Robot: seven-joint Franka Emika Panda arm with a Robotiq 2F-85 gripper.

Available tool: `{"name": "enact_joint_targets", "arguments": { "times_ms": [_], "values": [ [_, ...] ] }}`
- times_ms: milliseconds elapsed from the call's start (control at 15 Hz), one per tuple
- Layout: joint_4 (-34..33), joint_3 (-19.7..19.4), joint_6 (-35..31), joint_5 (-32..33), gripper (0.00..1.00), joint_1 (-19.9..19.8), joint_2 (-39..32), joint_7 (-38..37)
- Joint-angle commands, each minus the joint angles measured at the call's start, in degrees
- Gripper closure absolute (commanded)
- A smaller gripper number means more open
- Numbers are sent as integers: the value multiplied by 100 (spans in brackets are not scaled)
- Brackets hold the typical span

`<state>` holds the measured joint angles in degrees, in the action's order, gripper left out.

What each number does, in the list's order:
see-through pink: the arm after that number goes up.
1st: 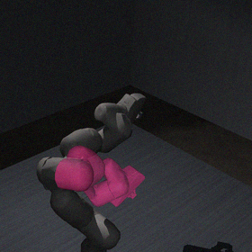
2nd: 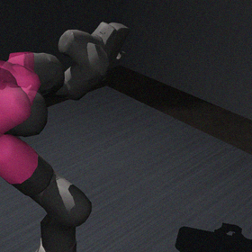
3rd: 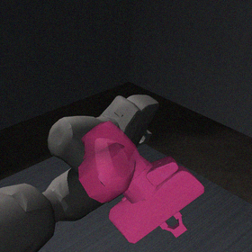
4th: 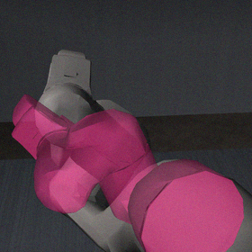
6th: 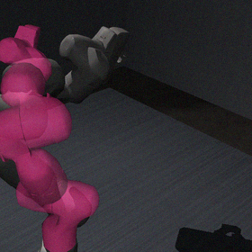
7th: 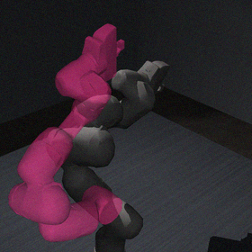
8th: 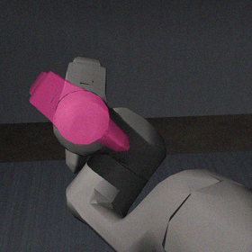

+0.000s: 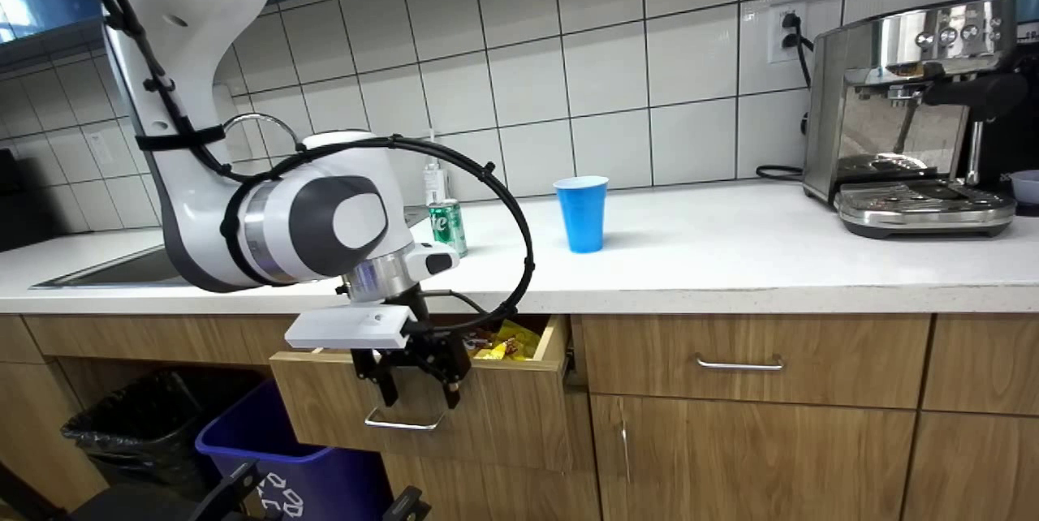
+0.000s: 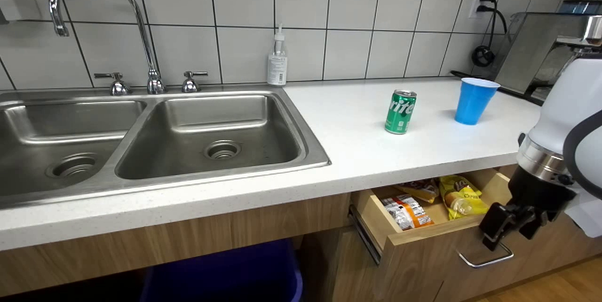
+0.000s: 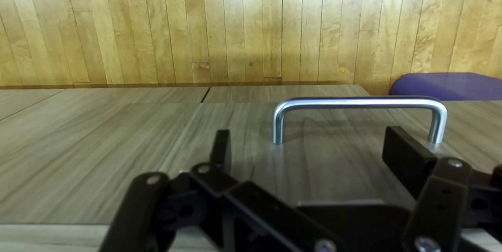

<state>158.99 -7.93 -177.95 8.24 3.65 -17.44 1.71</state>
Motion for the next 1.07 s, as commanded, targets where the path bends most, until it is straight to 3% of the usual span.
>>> {"name": "enact_joint_targets", "arguments": {
  "times_ms": [0, 1000],
  "values": [
    [-173, -162, -162, -88, 0, 213, -59, -110],
    [-1082, 275, -173, -370, 0, -109, -633, -42]
  ]
}}
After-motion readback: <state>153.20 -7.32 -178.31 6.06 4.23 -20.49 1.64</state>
